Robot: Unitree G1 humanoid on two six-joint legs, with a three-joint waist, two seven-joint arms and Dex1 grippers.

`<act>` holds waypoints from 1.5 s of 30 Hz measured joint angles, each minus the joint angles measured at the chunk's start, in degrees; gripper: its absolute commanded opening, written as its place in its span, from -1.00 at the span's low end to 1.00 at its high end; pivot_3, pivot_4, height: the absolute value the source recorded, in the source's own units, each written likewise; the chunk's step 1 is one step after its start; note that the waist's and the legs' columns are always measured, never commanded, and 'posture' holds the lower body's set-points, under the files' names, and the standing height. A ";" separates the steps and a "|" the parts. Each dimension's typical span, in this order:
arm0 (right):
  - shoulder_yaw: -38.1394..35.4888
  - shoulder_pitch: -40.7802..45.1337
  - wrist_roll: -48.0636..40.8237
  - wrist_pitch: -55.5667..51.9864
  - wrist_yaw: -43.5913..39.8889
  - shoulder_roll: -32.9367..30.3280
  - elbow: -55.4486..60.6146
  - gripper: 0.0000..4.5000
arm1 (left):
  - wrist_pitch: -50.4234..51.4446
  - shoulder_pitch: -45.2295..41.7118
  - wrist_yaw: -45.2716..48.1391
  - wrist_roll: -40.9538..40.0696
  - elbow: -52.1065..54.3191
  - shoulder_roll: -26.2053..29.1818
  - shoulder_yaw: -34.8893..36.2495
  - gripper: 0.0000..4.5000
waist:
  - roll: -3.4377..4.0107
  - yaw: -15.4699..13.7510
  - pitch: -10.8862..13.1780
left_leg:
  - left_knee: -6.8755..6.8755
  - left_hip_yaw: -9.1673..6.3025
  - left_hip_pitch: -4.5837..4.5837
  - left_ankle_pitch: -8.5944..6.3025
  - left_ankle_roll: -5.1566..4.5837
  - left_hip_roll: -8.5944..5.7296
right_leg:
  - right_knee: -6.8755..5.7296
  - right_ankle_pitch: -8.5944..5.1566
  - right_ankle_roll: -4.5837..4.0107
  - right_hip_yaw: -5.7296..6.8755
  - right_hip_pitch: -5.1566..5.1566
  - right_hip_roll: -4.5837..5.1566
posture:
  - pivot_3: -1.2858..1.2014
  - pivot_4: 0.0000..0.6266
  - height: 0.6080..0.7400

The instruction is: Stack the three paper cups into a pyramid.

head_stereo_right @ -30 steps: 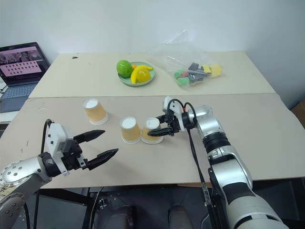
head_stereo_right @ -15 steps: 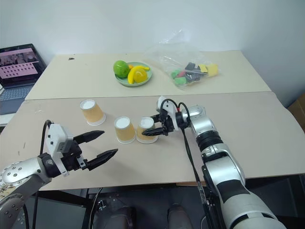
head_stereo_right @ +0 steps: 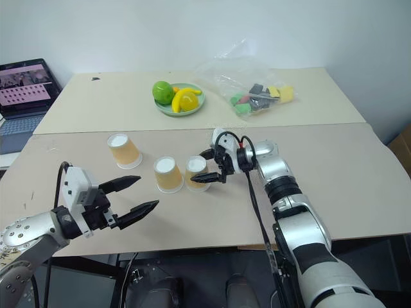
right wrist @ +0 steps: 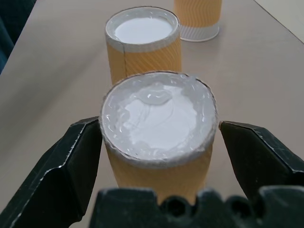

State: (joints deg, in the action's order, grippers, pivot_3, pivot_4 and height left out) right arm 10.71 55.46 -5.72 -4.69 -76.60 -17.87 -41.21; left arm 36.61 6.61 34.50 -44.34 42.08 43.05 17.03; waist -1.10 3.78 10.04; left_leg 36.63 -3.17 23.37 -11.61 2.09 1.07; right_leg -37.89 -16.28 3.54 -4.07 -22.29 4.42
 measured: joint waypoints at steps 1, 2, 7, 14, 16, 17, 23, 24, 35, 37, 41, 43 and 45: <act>0.00 -0.75 -0.10 -0.92 -0.17 -0.20 1.93 0.98 | 0.00 0.01 0.01 0.05 0.00 0.00 0.00 1.00 | 0.00 -0.01 0.00 | 0.00 0.00 0.01 0.00 0.00 0.00 | 0.00 0.00 0.00 0.00 0.00 0.00 | 0.03 -0.52 1.00; 0.00 -1.19 -0.13 -1.32 -0.31 -0.26 3.05 0.98 | -0.01 0.02 0.01 0.12 0.00 0.00 0.00 1.00 | 0.00 -0.03 0.00 | 0.00 0.00 -0.01 0.00 0.00 0.00 | -0.01 0.00 0.00 0.00 0.00 0.00 | 0.03 -0.52 1.00; 0.02 -4.97 -1.21 -6.05 -0.24 -1.60 13.04 0.98 | -0.08 0.09 0.09 0.22 -0.01 0.00 -0.04 1.00 | 0.00 -0.07 0.00 | 0.00 0.00 0.00 0.00 0.00 0.00 | 0.00 0.00 0.00 0.00 -0.01 0.00 | 0.03 -0.52 1.00; -0.39 -5.54 -2.34 -8.68 3.44 -2.36 18.96 0.98 | -0.08 0.05 0.06 0.25 0.00 0.00 -0.12 1.00 | 0.00 -0.15 0.00 | 0.00 0.00 -0.01 0.00 0.00 -0.01 | 0.00 0.00 0.00 0.00 0.00 0.00 | 0.03 -0.52 1.00; -0.51 -5.49 -2.34 -8.89 4.29 -2.74 18.94 0.98 | -0.08 0.05 0.06 0.25 0.00 -0.01 -0.18 1.00 | 0.00 -0.20 0.00 | 0.00 0.00 0.00 0.00 0.00 0.00 | 0.01 0.00 0.00 0.00 0.00 0.00 | 0.03 -0.52 1.00; -0.57 -5.22 -2.34 -8.90 4.71 -2.88 18.72 0.98 | -0.08 0.03 0.05 0.26 0.00 -0.01 -0.26 1.00 | 0.00 -0.24 0.00 | 0.00 0.01 0.00 0.00 0.00 0.00 | 0.02 0.00 0.00 0.00 -0.01 0.00 | 0.03 -0.52 1.00; -2.41 -3.96 -3.04 -10.18 6.68 -5.03 18.44 0.98 | -0.08 0.00 -0.43 0.27 0.01 -0.59 -0.37 1.00 | 0.00 -0.35 0.00 | 0.00 0.01 0.01 0.00 0.00 0.00 | 0.04 0.00 0.00 0.00 0.00 0.01 | 0.03 -0.52 1.00; -2.61 -3.98 -3.61 -10.85 6.70 -5.64 18.99 0.98 | -0.10 0.17 -0.69 0.28 0.05 -0.75 -0.33 1.00 | 0.00 -0.38 0.00 | 0.00 0.01 0.04 0.00 0.00 -0.01 | 0.05 0.00 0.00 -0.01 -0.01 0.01 | 0.03 -0.52 1.00; -9.58 -15.49 -17.39 -34.17 12.62 -15.68 51.20 0.98 | -3.17 2.78 -16.93 8.72 0.04 -12.13 2.29 1.00 | -0.05 -1.37 -0.02 | 0.02 0.00 -0.09 -0.01 -0.02 -0.02 | 0.10 0.02 -0.03 -0.01 0.15 0.02 | 0.03 -0.52 1.00; -9.91 -17.26 -17.20 -34.69 15.35 -16.32 52.26 0.98 | -4.91 2.17 -21.58 13.44 -3.55 -15.11 2.74 1.00 | -0.06 -1.39 -0.03 | 0.02 0.01 -0.07 -0.01 -0.02 -0.03 | 0.14 0.02 -0.04 -0.01 0.14 0.01 | 0.03 -0.52 1.00; -10.78 -21.50 -16.84 -35.29 20.10 -17.78 54.25 0.98 | -9.00 0.11 -27.08 20.82 -12.72 -19.84 2.60 1.00 | -0.09 -1.71 -0.03 | 0.02 -0.01 0.25 -0.01 -0.02 -0.06 | 0.25 0.03 -0.04 0.02 -0.04 0.04 | 0.03 -0.52 1.00; -11.41 -22.97 -16.99 -35.45 21.13 -19.65 55.65 0.98 | -10.68 -3.27 -26.64 22.68 -17.00 -20.16 1.04 1.00 | -0.09 -2.12 -0.02 | 0.03 -0.04 0.27 0.00 -0.02 -0.10 | 0.24 0.03 -0.04 0.07 -0.04 0.08 | 0.03 -0.52 1.00; -11.91 -23.48 -17.25 -35.66 21.89 -20.75 56.92 0.98 | -11.85 -8.31 -25.34 23.40 -21.79 -20.08 0.02 1.00 | -0.11 -2.77 -0.02 | 0.13 -0.07 0.22 0.00 -0.01 -0.08 | 0.21 0.03 -0.04 0.11 0.01 0.04 | 0.03 -0.52 1.00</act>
State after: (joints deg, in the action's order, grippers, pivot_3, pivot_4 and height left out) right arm -1.20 31.98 -22.97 -40.35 -54.71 -38.62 15.72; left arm 24.76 -1.71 9.16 -20.94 20.29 22.97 17.05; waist -1.22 1.01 10.01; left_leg 36.76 -3.24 23.59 -11.60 2.07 0.99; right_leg -37.68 -16.25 3.50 -3.96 -22.27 4.46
